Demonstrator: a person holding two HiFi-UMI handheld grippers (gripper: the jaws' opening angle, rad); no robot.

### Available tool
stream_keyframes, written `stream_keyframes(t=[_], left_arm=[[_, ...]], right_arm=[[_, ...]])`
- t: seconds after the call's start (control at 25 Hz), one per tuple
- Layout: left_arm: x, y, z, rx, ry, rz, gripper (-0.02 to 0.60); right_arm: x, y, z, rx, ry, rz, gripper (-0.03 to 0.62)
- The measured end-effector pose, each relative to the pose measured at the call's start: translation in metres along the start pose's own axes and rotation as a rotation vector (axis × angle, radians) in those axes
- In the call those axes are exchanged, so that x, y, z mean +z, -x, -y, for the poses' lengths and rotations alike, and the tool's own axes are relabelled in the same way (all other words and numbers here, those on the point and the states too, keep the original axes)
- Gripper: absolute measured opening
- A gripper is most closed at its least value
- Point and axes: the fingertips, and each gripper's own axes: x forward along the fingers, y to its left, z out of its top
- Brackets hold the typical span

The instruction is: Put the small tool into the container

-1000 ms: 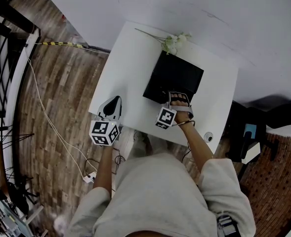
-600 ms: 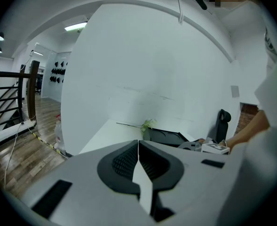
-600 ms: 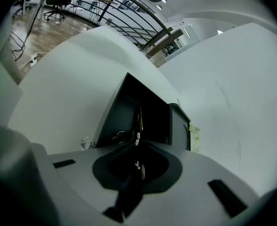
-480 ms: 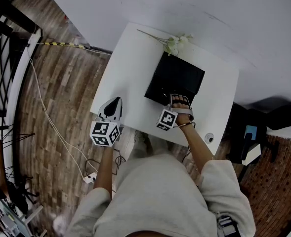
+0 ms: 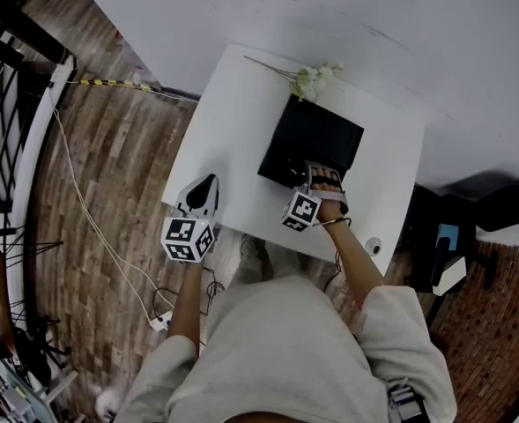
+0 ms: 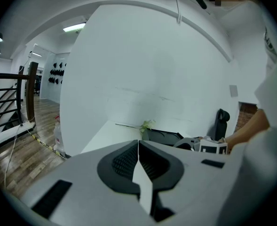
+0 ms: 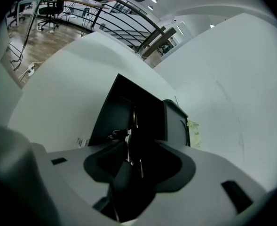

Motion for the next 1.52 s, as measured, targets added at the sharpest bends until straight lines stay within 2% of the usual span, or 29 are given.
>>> stream_keyframes(t=[0.32,0.8,1.36,1.52], left_arm=[[0.004,-0.001,0.005,-0.019,-0.004,0.011,0.011],[0.005,0.0,0.017,-0.055,-0.012,0.014,0.011],[0.005,-0.002,0.033,-0.091,-0.041,0.009,0.011],[0.008,-0.002,0.038,-0.097,-0.059,0.012,0.011]], right_arm=[[-0.013,0.013,0.002,-0.023,-0.015,-0.001,0.192],[-0.021,0.046,0.003,-0.065,-0.092,0.016,0.146],[-0.031,0.076,-0.001,-0.061,-0.39,0.063,0.026],[-0.031,0.085,0.0,-0.057,-0.448,0.094,0.014]])
